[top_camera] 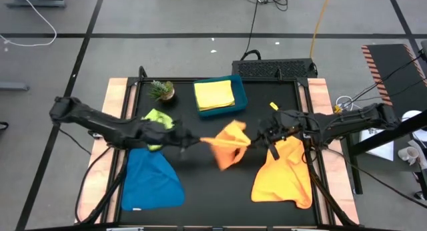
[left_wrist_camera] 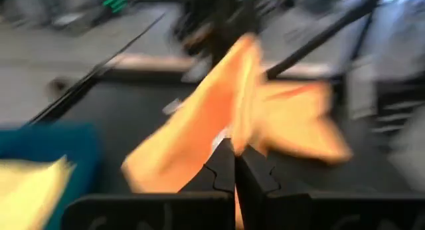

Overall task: Fold microfiber towels
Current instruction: Fold the top orange microfiber cloth

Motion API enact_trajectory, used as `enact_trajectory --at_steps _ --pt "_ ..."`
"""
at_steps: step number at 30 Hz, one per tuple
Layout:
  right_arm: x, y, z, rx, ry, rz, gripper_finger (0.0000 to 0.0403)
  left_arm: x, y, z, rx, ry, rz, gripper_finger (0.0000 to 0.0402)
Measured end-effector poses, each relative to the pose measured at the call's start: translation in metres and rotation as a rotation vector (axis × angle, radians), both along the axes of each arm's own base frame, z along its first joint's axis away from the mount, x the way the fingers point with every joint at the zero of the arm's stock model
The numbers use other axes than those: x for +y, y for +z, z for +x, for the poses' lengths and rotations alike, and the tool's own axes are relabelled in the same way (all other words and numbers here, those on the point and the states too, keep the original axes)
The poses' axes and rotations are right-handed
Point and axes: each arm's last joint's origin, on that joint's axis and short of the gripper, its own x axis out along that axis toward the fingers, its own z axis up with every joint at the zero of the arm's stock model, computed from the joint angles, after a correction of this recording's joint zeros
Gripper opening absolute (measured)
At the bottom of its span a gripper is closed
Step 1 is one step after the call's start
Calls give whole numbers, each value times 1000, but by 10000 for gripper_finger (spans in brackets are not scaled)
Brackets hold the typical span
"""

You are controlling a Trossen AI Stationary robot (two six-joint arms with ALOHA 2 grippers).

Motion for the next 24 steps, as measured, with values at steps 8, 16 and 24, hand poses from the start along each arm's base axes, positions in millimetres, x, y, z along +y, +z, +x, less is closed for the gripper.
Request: enact_trajectory --at_steps 8,16,24 --pt "12 -12 -3 93 27 75 2 -20 7 -23 46 -86 -1 1" --pt "-9 -52 -3 244 -138 122 2 -9 -36 10 223 60 -44 4" --pt "-20 -62 5 261 -187 123 2 -23 -92 62 133 -105 -28 82"
